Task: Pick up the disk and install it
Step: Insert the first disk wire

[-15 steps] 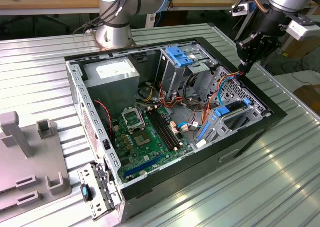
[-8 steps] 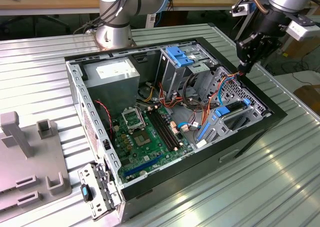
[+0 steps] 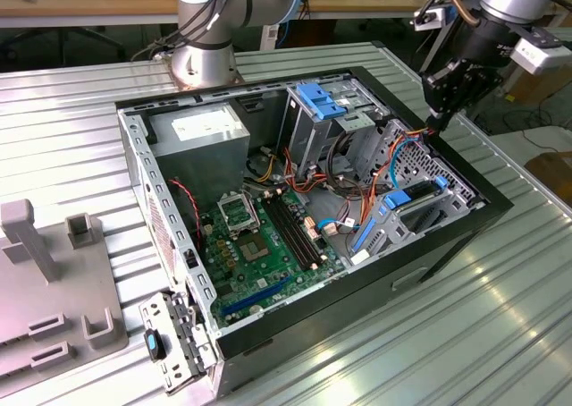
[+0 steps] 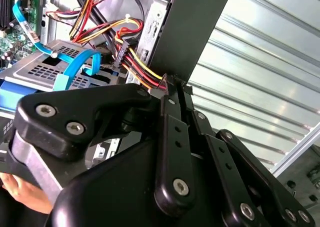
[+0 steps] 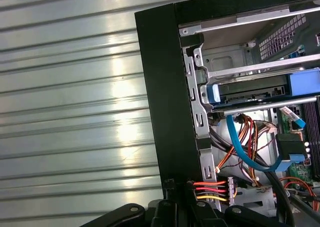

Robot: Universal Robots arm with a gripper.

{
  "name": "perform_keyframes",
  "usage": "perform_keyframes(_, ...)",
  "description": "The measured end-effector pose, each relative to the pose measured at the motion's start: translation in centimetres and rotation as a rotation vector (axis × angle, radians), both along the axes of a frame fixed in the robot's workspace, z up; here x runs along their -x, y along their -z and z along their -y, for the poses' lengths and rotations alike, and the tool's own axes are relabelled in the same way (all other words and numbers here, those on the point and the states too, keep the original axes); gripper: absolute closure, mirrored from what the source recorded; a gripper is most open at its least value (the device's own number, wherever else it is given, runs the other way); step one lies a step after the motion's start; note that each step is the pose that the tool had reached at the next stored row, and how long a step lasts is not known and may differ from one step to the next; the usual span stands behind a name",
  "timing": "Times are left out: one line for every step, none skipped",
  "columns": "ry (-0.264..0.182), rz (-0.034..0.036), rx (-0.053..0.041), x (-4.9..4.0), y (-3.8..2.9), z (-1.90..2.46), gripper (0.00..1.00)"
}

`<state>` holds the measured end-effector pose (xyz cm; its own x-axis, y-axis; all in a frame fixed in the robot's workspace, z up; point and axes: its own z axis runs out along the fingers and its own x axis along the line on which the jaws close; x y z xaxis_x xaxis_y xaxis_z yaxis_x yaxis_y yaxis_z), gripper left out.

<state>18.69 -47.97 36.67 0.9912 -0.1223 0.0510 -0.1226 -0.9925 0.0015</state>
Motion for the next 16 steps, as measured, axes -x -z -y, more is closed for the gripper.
perform_keyframes(0.0, -0.0007, -0.0004, 0.0, -0.23, 0.0, 0.83)
perform_keyframes(0.0, -0.0034, -0.0002, 0.0, -0.95, 0.0, 0.83)
perform_keyframes(0.0, -0.0038, -0.0003, 0.0, -1.06, 0.01, 0.83)
perform_keyframes(0.002, -0.0039, -0.0005, 0.0, -1.06, 0.0, 0.83)
perform_keyframes(0.021, -0.004, -0.0006, 0.0, -1.06, 0.0, 0.83)
perform_keyframes(0.037, -0.0039, -0.0004, 0.0, -1.07, 0.0, 0.83)
perform_keyframes(0.052, -0.0039, -0.0004, 0.0, -1.07, 0.0, 0.83)
perform_keyframes(0.071, -0.0039, -0.0004, 0.0, -1.07, 0.01, 0.83)
perform_keyframes(0.104, -0.0039, -0.0005, 0.0, -1.07, 0.0, 0.83)
perform_keyframes(0.124, -0.0039, -0.0005, 0.0, -1.07, 0.0, 0.83)
perform_keyframes(0.14, -0.0039, -0.0005, 0.0, -1.07, 0.0, 0.83)
perform_keyframes(0.16, -0.0039, -0.0006, 0.0, -1.07, 0.0, 0.83)
perform_keyframes(0.174, -0.0039, -0.0006, 0.0, -1.07, 0.0, 0.83)
perform_keyframes(0.196, -0.0039, -0.0007, 0.0, -1.07, 0.0, 0.83)
perform_keyframes(0.208, -0.0039, -0.0007, 0.0, -1.07, 0.0, 0.83)
perform_keyframes(0.231, -0.0039, -0.0008, 0.0, -1.06, 0.0, 0.83)
